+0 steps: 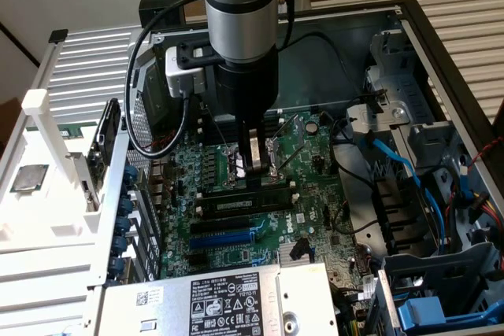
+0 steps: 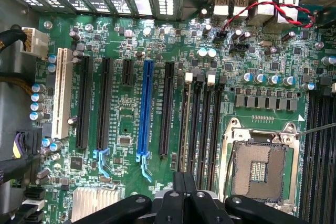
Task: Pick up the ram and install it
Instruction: 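Press down the ram until it locks into place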
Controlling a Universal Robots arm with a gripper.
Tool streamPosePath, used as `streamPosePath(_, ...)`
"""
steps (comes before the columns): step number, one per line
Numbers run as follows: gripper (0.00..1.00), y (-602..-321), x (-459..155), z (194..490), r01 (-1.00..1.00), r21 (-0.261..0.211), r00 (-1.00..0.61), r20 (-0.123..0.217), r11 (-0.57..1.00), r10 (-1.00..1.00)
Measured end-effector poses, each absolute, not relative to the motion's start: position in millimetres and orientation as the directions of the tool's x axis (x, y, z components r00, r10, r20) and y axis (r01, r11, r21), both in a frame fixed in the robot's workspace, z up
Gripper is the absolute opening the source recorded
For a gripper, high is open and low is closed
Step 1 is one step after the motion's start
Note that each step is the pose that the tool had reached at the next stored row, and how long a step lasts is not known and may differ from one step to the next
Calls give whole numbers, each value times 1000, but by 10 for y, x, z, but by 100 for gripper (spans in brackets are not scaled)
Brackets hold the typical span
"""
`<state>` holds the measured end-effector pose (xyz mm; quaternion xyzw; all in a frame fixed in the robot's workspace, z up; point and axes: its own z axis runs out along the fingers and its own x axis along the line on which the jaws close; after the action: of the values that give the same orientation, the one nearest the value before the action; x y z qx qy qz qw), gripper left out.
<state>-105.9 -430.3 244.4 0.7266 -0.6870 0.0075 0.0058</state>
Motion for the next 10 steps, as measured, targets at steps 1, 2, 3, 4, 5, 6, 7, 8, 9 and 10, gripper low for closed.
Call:
streamPosePath(1, 10, -4303, -1061, 2443, -998, -2, 55, 19, -55, -998)
streamPosePath(2, 10, -4303, -1068, 2440, -999, -2, 53, 19, -54, -998)
streamPosePath(3, 10, -4303, -1069, 2439, -999, -1, 53, 19, -53, -998)
streamPosePath(4, 10, -4303, -1071, 2437, -999, 0, 52, 19, -52, -998)
streamPosePath(5, 10, -4303, -1074, 2433, -999, 1, 51, 20, -51, -999)
streamPosePath(6, 10, -4303, -1076, 2430, -999, 3, 50, 20, -50, -999)
streamPosePath(7, 10, -4303, -1080, 2425, -999, 6, 48, 20, -48, -999)
streamPosePath(8, 10, -4301, -1086, 2411, -999, 10, 44, 21, -43, -999)
streamPosePath(9, 10, -4299, -1088, 2407, -999, 11, 42, 21, -42, -999)
streamPosePath(10, 10, -4290, -1092, 2398, -999, 13, 38, 21, -38, -999)
